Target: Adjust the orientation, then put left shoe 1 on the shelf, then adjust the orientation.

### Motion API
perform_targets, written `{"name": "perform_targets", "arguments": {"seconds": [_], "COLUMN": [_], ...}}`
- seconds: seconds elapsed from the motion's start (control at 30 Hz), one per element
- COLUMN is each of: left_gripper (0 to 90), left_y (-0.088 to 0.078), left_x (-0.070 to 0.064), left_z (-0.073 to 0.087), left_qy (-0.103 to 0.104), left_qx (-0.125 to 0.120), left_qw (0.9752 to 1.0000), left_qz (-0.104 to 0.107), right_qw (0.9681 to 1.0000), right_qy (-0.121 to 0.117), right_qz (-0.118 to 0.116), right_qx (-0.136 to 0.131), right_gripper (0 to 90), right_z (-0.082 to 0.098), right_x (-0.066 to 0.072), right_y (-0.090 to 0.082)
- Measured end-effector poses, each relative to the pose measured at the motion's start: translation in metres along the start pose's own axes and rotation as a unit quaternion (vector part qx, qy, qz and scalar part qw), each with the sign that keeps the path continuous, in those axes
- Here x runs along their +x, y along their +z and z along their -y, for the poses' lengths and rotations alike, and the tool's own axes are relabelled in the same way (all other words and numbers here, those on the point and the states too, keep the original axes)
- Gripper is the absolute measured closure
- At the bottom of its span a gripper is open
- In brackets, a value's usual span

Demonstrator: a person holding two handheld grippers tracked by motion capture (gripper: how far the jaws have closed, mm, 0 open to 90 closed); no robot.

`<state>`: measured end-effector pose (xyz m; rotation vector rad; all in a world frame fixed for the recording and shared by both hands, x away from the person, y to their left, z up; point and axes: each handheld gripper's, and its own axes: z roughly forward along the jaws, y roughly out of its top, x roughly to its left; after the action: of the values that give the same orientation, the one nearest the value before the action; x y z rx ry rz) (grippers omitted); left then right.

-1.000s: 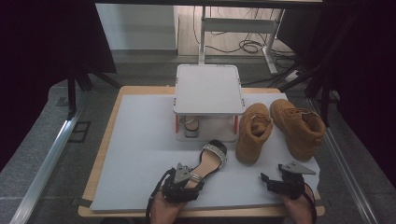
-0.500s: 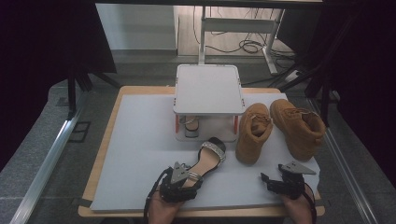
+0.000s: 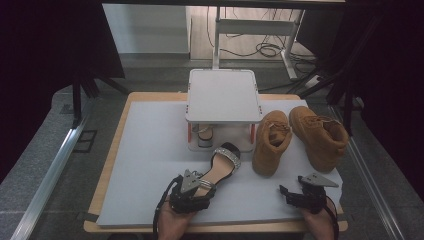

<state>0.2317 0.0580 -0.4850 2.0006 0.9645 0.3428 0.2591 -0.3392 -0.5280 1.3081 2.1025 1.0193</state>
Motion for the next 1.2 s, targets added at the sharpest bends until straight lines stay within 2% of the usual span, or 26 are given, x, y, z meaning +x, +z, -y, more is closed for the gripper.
{"name": "perform_targets", "arguments": {"seconds": [0.4, 1.0, 1.2], "left_gripper": [38.8, 38.8, 38.8], "left_y": [0.008, 0.038, 0.050], "left_x": [0.007, 0.018, 0.020], "left_z": [-0.014, -0.035, -0.044], "left_qy": [-0.011, -0.035, -0.037], "left_qx": [-0.009, -0.022, -0.024], "left_qw": [0.9999, 0.9989, 0.9986], "left_qz": [-0.007, -0.021, -0.030], "right_qw": [1.0000, 1.0000, 1.0000], "right_qy": [0.000, 0.001, 0.001], "right_qz": [0.000, 0.000, 0.000], "right_qx": [0.000, -0.001, -0.001], "right_gripper": [17.7, 17.9, 18.0], "right_z": [0.000, 0.000, 0.000], "right_x": [0.000, 0.000, 0.000], "right_y": [0.000, 0.000, 0.000]}}
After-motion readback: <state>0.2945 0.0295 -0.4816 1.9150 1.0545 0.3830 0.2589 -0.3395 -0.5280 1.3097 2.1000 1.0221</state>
